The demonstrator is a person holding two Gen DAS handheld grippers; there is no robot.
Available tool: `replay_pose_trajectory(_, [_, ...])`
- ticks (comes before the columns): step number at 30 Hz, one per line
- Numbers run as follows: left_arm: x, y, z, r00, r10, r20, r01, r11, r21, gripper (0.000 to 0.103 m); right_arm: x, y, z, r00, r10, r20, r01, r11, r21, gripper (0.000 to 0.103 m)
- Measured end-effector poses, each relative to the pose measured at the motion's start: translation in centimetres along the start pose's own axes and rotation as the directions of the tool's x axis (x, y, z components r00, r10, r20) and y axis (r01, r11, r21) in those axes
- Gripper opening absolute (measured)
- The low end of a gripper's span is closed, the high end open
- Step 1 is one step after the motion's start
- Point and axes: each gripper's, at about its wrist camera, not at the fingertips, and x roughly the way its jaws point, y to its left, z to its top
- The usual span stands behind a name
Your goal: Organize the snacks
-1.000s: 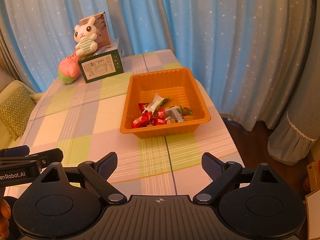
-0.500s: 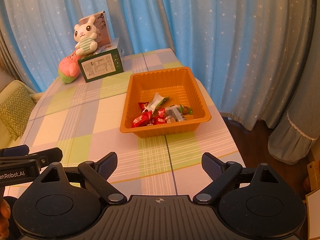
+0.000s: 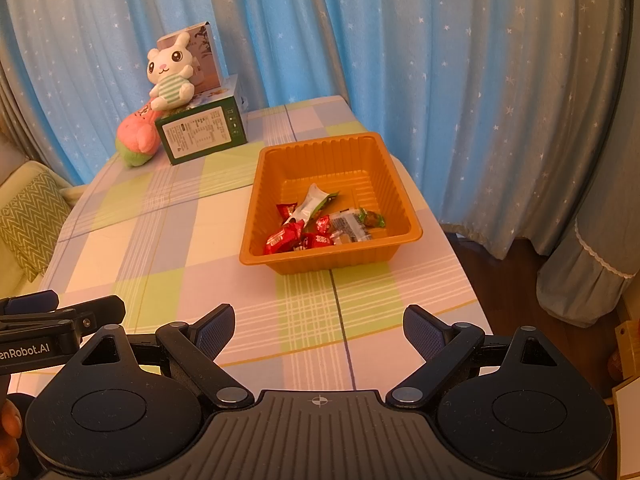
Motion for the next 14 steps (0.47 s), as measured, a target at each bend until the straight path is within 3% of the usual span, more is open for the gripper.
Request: replay_pose_trajectory(14, [-0.10,0.29,-0.01,1.000,-0.010,0.007,0.010,1.000,-0.002,0.103,0.01,-0.11,0.01,1.000,0.001,-0.002,-0.001,1.000,0.002,0.091])
